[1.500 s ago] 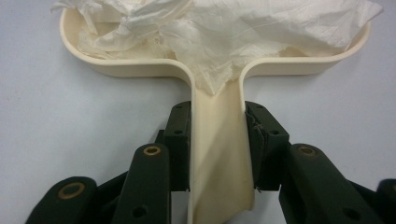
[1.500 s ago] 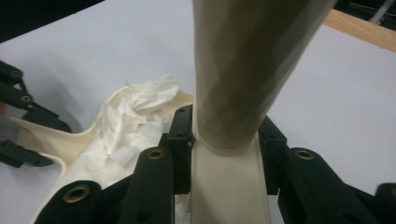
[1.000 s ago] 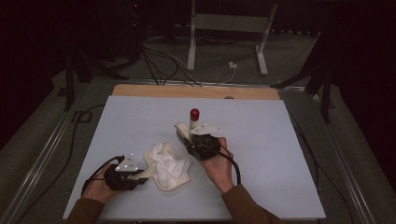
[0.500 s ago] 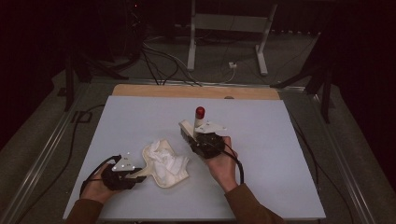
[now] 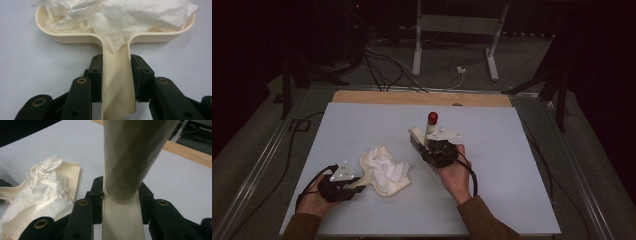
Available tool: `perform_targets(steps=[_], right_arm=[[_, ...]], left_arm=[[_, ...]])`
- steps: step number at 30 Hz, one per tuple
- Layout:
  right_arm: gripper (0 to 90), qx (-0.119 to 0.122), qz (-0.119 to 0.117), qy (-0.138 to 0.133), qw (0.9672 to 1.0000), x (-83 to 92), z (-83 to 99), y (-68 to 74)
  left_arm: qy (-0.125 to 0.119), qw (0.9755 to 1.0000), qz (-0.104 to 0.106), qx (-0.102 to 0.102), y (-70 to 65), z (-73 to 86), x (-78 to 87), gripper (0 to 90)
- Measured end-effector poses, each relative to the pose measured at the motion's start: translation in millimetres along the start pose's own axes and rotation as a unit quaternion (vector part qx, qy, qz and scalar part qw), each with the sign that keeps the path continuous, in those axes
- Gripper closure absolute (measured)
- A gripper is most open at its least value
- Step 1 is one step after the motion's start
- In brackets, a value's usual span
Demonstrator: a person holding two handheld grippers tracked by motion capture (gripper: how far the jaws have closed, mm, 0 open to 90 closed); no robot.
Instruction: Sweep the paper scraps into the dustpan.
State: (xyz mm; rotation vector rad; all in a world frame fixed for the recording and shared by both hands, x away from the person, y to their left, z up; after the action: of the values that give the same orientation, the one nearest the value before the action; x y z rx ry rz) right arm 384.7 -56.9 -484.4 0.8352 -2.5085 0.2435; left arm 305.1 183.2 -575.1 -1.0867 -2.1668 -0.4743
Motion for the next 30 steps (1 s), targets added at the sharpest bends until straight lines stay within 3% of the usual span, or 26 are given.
perform_targets(steps=[30], right_arm=[[66.8, -0.005, 0.011, 0.008, 0.9999, 12.9, 4.5, -26.6]], left_arm=[[-0.015, 0.9990, -0.035, 0.024, 8.4, -6.4, 4.3, 67.0]])
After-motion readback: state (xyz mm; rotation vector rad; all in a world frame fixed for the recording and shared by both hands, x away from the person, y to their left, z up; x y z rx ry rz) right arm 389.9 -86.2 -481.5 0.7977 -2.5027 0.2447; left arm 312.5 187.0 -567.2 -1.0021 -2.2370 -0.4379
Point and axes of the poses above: each handheld gripper's, and its own axes: x roughly backward along the jaws, z roughly out of its underside, y roughly to its left, the point moved 9 cm from there along -x, roughly forward along the jaws, and after that the axes turned 6 degrees about -y, right-handed, at the moved point
